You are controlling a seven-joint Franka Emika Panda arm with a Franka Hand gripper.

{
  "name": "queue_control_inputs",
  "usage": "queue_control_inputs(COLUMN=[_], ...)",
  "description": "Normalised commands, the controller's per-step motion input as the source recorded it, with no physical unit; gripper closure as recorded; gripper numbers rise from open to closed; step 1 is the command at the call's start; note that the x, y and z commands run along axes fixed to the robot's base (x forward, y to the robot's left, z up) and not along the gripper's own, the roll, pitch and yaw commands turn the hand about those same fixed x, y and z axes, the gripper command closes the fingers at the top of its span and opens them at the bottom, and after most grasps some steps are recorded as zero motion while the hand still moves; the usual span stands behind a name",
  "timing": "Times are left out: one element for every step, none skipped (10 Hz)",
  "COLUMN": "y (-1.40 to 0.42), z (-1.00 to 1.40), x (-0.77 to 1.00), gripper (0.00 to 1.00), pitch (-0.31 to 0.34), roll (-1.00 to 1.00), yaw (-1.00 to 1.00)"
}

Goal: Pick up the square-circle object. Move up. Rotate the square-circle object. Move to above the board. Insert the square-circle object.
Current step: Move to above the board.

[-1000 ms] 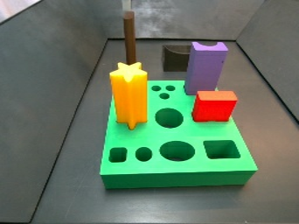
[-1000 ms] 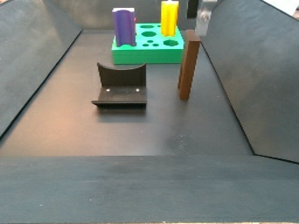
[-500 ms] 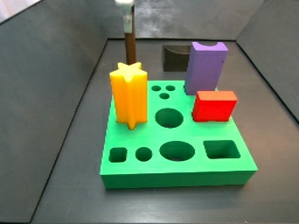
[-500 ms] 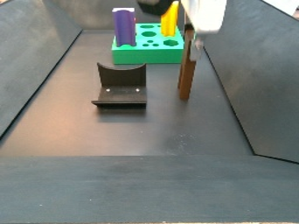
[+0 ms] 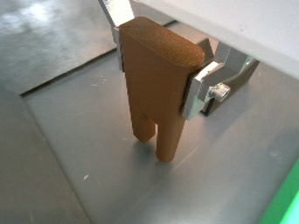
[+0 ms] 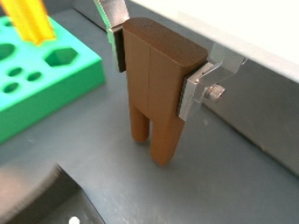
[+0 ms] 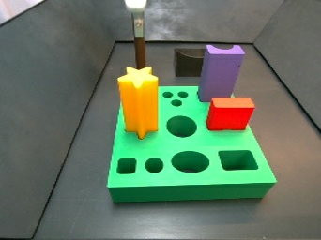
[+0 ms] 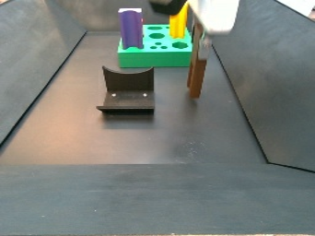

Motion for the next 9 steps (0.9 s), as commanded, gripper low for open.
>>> queue_control_inputs(y=[-0.23,-0.23,-0.21,-0.19,-0.16,-0.14,-0.12,-0.07,-0.05], z=[1.0,1.0,1.0,1.0,1.0,1.0,0.95,0.73,0.57], x=[-0.05,-0.05,-0.05,-0.04,-0.03,-0.02,-0.01,0.0,0.0], gripper=[1.0,1.0,1.0,1.0,1.0,1.0,1.0,1.0,1.0], pitch=[0.028,0.037,0.042,0.052,0.061,0.072,0.08,0.087,0.089], roll=[-0.06,-0.06,-0.06,-0.06,-0.06,-0.07,-0.07,-0.07,-0.06], yaw=[0.2,0.15,0.08,0.05,0.03,0.02,0.02,0.02,0.02])
